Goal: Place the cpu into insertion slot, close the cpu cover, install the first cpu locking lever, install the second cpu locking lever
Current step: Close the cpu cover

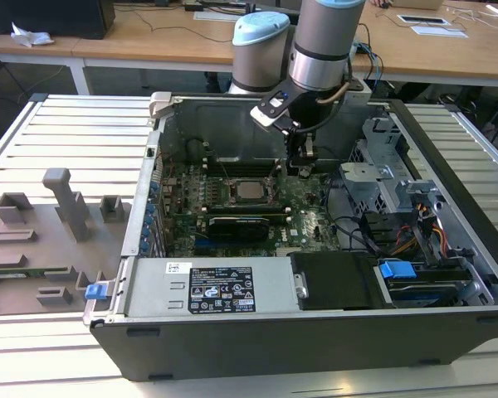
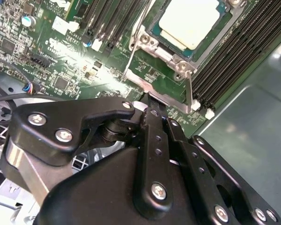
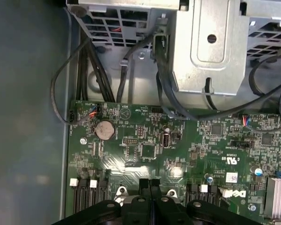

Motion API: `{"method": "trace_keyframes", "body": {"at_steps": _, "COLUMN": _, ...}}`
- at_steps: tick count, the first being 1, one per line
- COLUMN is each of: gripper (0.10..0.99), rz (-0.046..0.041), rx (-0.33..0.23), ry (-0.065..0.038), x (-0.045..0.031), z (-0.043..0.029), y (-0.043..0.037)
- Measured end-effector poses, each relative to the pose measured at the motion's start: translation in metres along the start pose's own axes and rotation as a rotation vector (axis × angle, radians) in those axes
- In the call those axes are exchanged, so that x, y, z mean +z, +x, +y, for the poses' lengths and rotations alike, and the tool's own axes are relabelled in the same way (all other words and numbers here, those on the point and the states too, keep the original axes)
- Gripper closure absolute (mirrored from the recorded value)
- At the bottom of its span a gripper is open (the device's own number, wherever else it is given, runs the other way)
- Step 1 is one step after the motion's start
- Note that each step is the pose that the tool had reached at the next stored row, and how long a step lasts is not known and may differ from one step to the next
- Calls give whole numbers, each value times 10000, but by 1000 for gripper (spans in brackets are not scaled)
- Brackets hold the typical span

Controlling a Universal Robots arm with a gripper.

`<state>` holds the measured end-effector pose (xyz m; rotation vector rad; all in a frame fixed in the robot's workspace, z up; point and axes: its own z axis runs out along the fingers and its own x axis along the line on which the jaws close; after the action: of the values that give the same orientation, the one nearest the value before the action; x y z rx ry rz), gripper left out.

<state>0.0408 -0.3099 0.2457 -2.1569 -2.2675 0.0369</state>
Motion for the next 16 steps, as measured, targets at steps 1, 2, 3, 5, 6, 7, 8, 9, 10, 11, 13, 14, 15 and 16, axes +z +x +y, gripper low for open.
{"method": "trace_keyframes", "body": {"at_steps": 1, "gripper": 976, "rz": 0, "rx": 0, "ry": 0, "x": 0, "z": -8, "y": 0}}
{"method": "trace_keyframes", "body": {"at_steps": 2, "gripper": 976, "rz": 0, "rx": 0, "ry": 0, "x": 0, "z": -16, "y": 1}}
{"method": "trace_keyframes", "body": {"at_steps": 3, "gripper": 976, "rz": -1, "rx": 0, "ry": 1, "x": 1, "z": -31, "y": 1}}
{"method": "trace_keyframes", "body": {"at_steps": 5, "gripper": 976, "rz": 0, "rx": 0, "ry": 1, "x": 1, "z": -54, "y": 3}}
{"method": "trace_keyframes", "body": {"at_steps": 6, "gripper": 976, "rz": 0, "rx": 1, "ry": 0, "x": 2, "z": -67, "y": 3}}
{"method": "trace_keyframes", "body": {"at_steps": 7, "gripper": 976, "rz": 0, "rx": 1, "ry": 0, "x": 2, "z": -79, "y": 4}}
{"method": "trace_keyframes", "body": {"at_steps": 8, "gripper": 976, "rz": 0, "rx": 0, "ry": 0, "x": 2, "z": -92, "y": 4}}
{"method": "trace_keyframes", "body": {"at_steps": 9, "gripper": 976, "rz": 0, "rx": 0, "ry": 0, "x": 3, "z": -103, "y": 5}}
{"method": "trace_keyframes", "body": {"at_steps": 10, "gripper": 976, "rz": 0, "rx": 0, "ry": 0, "x": 3, "z": -125, "y": 6}}
{"method": "trace_keyframes", "body": {"at_steps": 11, "gripper": 976, "rz": 0, "rx": 1, "ry": 0, "x": 3, "z": -134, "y": 7}}
{"method": "trace_keyframes", "body": {"at_steps": 13, "gripper": 976, "rz": 0, "rx": 1, "ry": 0, "x": 4, "z": -163, "y": 8}}
{"method": "trace_keyframes", "body": {"at_steps": 14, "gripper": 976, "rz": 0, "rx": 1, "ry": 0, "x": 4, "z": -174, "y": 9}}
{"method": "trace_keyframes", "body": {"at_steps": 15, "gripper": 976, "rz": -1, "rx": 0, "ry": 0, "x": 4, "z": -182, "y": 9}}
{"method": "trace_keyframes", "body": {"at_steps": 16, "gripper": 976, "rz": 0, "rx": 0, "ry": 0, "x": 5, "z": -195, "y": 10}}
